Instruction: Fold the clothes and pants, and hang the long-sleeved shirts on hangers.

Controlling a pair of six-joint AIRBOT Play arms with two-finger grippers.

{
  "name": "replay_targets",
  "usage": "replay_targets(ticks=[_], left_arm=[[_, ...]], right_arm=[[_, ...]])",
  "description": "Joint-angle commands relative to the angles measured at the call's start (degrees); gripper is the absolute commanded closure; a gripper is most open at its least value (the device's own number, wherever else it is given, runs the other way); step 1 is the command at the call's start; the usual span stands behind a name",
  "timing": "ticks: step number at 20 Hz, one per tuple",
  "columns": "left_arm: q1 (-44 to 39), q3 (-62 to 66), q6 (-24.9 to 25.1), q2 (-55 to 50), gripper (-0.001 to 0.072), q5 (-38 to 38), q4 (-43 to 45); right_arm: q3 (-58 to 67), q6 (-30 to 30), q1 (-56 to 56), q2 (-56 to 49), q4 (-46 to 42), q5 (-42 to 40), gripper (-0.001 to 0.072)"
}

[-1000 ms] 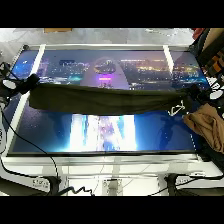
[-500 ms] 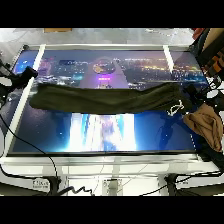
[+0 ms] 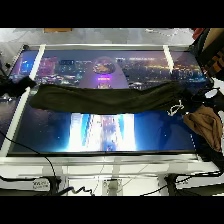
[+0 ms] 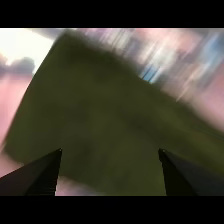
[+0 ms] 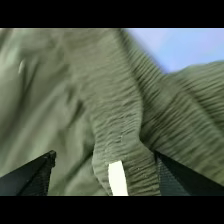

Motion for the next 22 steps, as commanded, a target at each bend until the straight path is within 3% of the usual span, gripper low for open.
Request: replay_targets(ticks=[1,3,6,9,11,13,16,22], left_arm=[[2.56,-1.92,4.59,0.79,-0.0007,-16.94,6.40],[2.80,-6.71,8.07,2.49,-0.0007,-16.65,6.62],[2.82,-16.57,6.73,5.53,-0.0007,-4.04,4.74],[2.80,-20.35,-0.44,3.56,-0.0013,10.67,-7.67],[2.80,-20.33,-0.35,0.48,-0.0013,15.67,-18.23],[2.80,-20.33,-0.33,-2.80,-0.0013,18.67,-24.85],[2.80,-20.26,-0.31,-6.34,-0.0013,21.51,-26.62],[2.60,-20.24,-0.33,-7.87,-0.0013,23.98,-26.62]], right_arm=[[0.04,-10.56,3.43,0.00,0.09,5.18,0.0024],[0.07,-12.20,6.51,0.00,0.09,4.46,0.0023],[0.07,-14.43,11.19,0.00,0.07,2.34,0.0024],[0.46,-14.43,15.37,0.00,0.02,-0.09,0.0024],[1.68,-15.32,18.16,0.00,-0.57,-0.42,0.0023],[3.32,-16.20,20.59,0.00,-3.32,-1.38,0.0023],[5.81,-15.54,21.84,0.00,-6.10,-2.60,0.0023],[6.67,-4.48,15.08,0.00,-10.19,-1.81,0.0023]])
